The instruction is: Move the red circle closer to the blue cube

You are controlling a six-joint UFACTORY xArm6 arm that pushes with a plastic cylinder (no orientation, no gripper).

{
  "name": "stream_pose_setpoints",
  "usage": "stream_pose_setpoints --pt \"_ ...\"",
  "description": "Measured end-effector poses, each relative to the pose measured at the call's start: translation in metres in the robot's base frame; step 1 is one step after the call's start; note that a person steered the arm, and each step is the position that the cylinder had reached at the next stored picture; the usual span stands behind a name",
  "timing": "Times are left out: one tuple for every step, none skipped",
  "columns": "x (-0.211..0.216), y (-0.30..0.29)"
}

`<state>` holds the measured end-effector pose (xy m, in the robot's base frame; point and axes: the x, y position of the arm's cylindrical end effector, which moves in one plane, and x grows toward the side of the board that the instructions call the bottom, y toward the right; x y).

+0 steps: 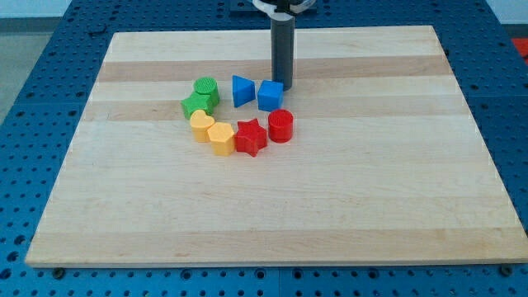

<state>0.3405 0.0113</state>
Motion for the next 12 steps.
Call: stream_pose_setpoints --pt "0.001 0.004" --pt "-0.006 0.042" --pt "0.008 0.076" --pt "0.044 0.096" --pt "0.084 0.095" --pt "0.113 0.083" --pt "0.115 0.065" --pt "0.116 0.049" --pt "0.116 0.038" --pt "0.116 0.022" --pt "0.116 0.016" --pt "0.116 0.010"
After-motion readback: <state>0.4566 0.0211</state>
